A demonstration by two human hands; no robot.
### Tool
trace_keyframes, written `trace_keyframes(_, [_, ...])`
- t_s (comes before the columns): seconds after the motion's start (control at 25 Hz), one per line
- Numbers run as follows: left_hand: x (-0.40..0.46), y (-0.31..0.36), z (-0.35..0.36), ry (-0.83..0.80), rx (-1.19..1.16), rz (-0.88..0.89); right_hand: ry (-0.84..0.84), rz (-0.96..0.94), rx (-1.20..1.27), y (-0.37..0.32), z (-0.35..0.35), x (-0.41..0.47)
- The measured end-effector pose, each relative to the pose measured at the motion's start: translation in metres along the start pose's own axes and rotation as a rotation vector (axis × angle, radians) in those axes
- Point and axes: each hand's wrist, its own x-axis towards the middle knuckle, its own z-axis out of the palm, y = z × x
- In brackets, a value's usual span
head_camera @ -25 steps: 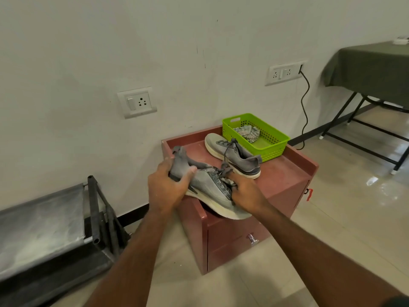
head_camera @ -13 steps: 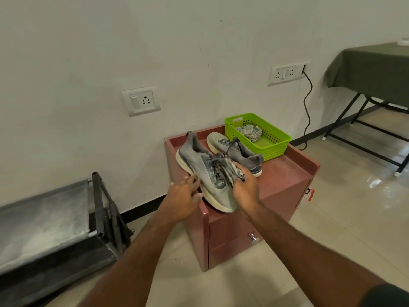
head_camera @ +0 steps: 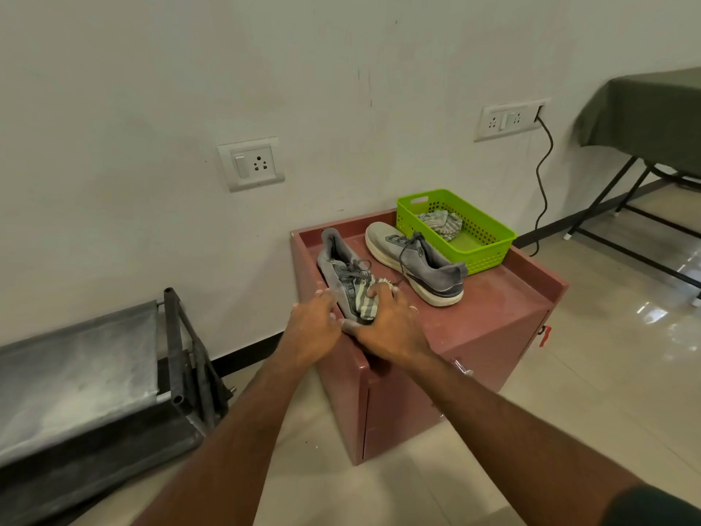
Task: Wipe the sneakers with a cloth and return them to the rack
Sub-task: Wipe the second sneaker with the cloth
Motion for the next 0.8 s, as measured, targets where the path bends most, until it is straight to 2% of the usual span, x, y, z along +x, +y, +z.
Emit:
trace_keyframes(0.2, [-0.011,0.000,-0.002,-0.029,-0.052,-0.038,0.019,0.059,0.012,0.000,-0.004,0.021])
trace_keyframes(0.36, [-0.021,0.006,-0.001,-0.112,0.030,-0.022,0.041,0.075,-0.024,0.002,-0.013,0.029])
trace_keyframes(0.48, [-0.020,0.006,-0.001,-0.124,0.071,-0.017,0.074,0.152,0.047,0.006,-0.021,0.033])
trace_keyframes(0.52, [-0.019,0.006,0.001,-0.124,0.064,-0.018,0.072,0.201,0.133,0.008,-0.024,0.033])
trace_keyframes(0.68, [-0.018,0.013,0.006,-0.087,-0.087,0.009,0.008,0.359,0.788,0.012,-0.022,0.023])
trace_keyframes(0.8, [-0.019,0.018,0.009,-0.073,0.024,0.053,-0.133,0.311,0.889,0.009,-0.020,0.007])
